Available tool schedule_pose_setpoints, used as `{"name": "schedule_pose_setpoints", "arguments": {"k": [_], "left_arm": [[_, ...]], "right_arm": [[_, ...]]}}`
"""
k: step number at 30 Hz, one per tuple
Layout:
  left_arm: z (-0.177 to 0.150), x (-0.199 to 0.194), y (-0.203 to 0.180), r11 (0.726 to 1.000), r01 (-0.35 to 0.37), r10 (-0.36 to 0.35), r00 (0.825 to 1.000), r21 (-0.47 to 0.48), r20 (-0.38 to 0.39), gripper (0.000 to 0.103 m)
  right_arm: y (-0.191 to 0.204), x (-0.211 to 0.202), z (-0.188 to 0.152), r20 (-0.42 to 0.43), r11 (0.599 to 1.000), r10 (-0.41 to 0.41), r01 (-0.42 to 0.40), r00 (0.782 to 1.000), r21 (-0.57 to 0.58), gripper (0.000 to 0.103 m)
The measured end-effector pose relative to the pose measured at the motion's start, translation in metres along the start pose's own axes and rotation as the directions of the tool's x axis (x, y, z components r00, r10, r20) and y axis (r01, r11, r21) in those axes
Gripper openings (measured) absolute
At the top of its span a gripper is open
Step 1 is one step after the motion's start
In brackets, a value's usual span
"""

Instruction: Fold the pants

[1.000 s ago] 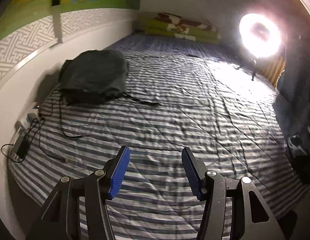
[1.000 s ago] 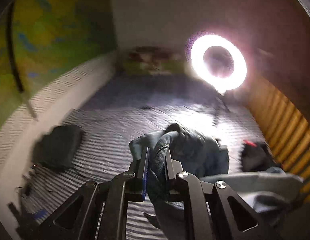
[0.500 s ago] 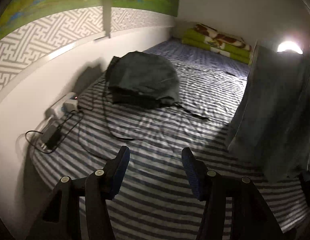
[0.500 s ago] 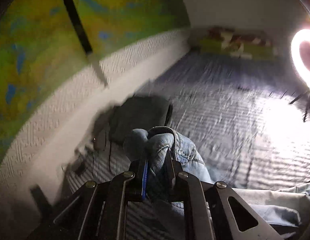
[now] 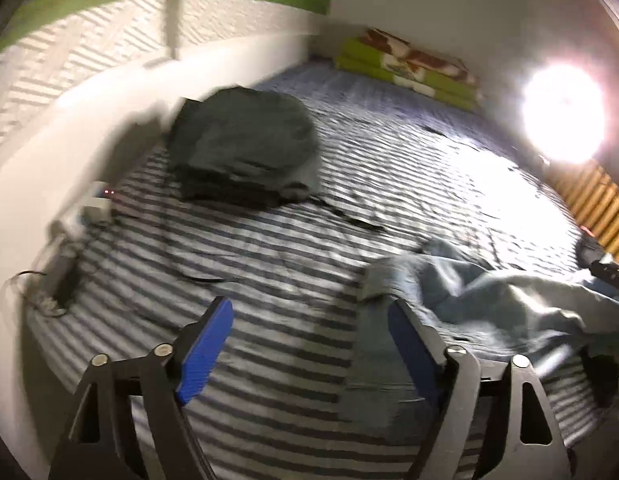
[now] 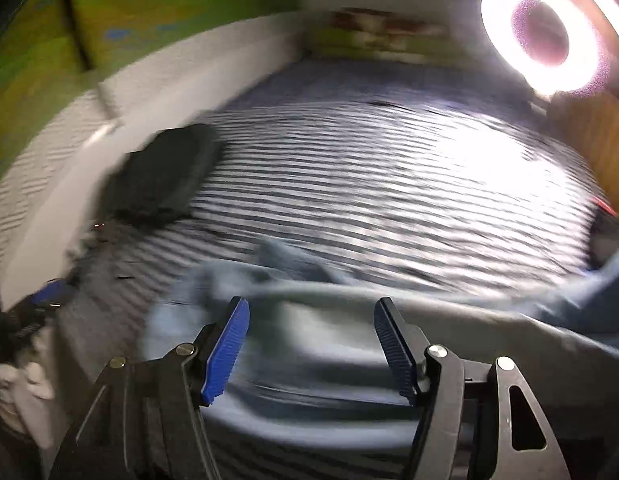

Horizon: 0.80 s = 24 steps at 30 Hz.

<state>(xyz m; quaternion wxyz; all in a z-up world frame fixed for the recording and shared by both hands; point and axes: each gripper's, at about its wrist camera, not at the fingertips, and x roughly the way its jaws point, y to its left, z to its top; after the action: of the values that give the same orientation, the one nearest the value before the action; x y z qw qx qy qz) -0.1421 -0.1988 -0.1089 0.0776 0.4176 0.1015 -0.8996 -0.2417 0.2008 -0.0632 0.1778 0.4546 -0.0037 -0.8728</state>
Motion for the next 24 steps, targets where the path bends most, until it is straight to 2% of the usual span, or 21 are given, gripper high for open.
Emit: {"name": "schedule_pose_setpoints", "arguments": {"k": [3, 6, 10, 12, 15, 18, 21, 24], "left_arm": [[0.007, 0.024, -0.022, 0.999, 0.015, -0.013, 0.999, 0.041, -0.043, 0.086], [0.011, 0.052, -0.04, 0.996, 0.059, -0.05, 0.992, 0.071, -0.114, 0.087], [0.009, 0.081, -0.057, 0.992, 0.042, -0.023, 0.987, 0.116, -0.157, 0.087], [0.008, 0.09, -0.056, 0.993, 0.033, -0.012, 0.985, 0.115, -0.175, 0.087], [0.007, 0.099, -0.044, 0.997, -0.001, 0.015, 0.981, 0.077, -0.192, 0.087], [0.002, 0.108, -0.025, 0.999, -0.01, 0.02, 0.973, 0.045, -0.229, 0.087], [-0.006, 0.114, -0.015, 1.0, 0.024, -0.021, 0.96, 0.006, -0.278, 0.087], [-0.016, 0.116, -0.013, 1.0, 0.029, -0.029, 0.957, -0.004, -0.289, 0.087]], "right_arm": [[-0.056, 0.001, -0.009, -0.033, 0.995, -0.068, 0.07, 0.997, 0.075, 0.064], [-0.086, 0.012, -0.015, -0.068, 0.986, -0.142, 0.148, 0.987, 0.082, 0.066], [-0.099, 0.029, -0.027, -0.123, 0.99, -0.102, 0.113, 0.987, 0.086, 0.067], [-0.084, 0.042, -0.034, -0.148, 0.996, -0.07, 0.076, 0.986, 0.039, 0.067], [-0.053, 0.058, -0.044, -0.177, 0.998, 0.009, -0.02, 0.984, -0.063, 0.068], [-0.016, 0.07, -0.057, -0.196, 0.976, 0.053, -0.092, 0.979, -0.196, 0.072], [0.022, 0.08, -0.072, -0.196, 0.929, 0.025, -0.095, 0.98, -0.357, 0.077], [0.044, 0.092, -0.083, -0.188, 0.886, -0.05, -0.044, 0.981, -0.463, 0.077]]}}
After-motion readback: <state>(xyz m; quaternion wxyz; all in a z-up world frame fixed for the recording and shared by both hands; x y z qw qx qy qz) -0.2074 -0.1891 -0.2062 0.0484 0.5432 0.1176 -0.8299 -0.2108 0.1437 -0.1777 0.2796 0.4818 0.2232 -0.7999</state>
